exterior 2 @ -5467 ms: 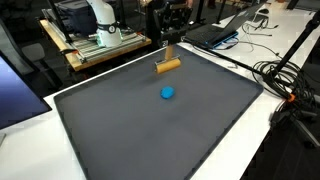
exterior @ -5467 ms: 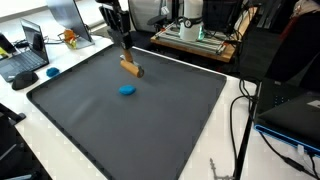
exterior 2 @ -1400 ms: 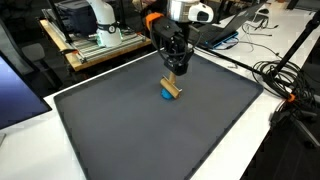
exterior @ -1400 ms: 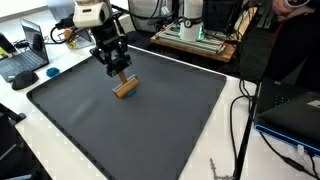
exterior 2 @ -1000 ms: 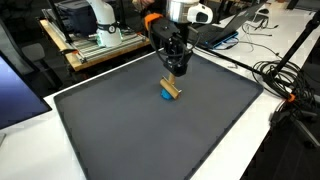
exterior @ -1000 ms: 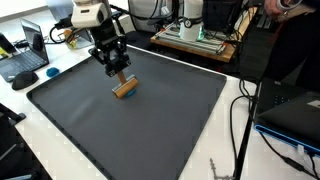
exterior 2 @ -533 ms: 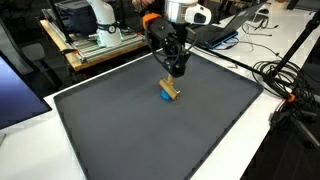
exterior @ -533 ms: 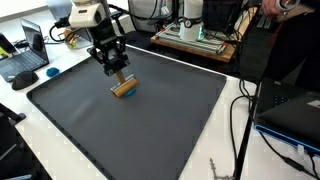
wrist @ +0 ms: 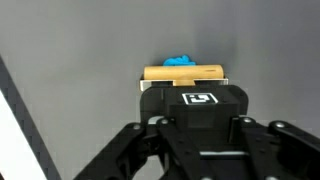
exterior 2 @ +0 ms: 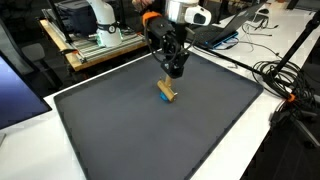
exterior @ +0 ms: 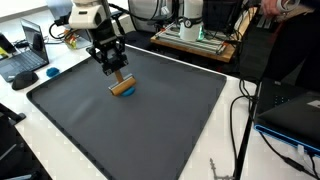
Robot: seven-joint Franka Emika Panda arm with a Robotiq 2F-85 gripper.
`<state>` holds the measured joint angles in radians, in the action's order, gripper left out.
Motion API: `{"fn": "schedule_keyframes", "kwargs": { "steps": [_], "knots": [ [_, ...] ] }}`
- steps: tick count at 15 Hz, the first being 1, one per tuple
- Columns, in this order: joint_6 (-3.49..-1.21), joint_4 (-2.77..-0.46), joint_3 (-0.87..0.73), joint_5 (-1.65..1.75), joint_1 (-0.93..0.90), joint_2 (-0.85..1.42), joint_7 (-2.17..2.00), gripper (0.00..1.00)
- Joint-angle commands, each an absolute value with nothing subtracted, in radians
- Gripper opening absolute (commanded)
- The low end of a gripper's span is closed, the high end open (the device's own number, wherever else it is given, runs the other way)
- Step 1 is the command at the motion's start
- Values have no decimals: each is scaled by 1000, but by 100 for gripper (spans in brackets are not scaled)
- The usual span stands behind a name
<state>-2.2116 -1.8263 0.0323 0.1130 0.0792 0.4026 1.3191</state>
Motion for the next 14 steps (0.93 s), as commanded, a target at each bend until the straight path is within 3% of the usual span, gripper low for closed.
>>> {"fn": "schedule_keyframes", "kwargs": {
  "steps": [1, 14],
  "knots": [
    [-2216, -1810, -8, 217, 66, 465, 1269, 21],
    [-2191, -1819, -1, 272, 59, 413, 1242, 21]
  ]
}}
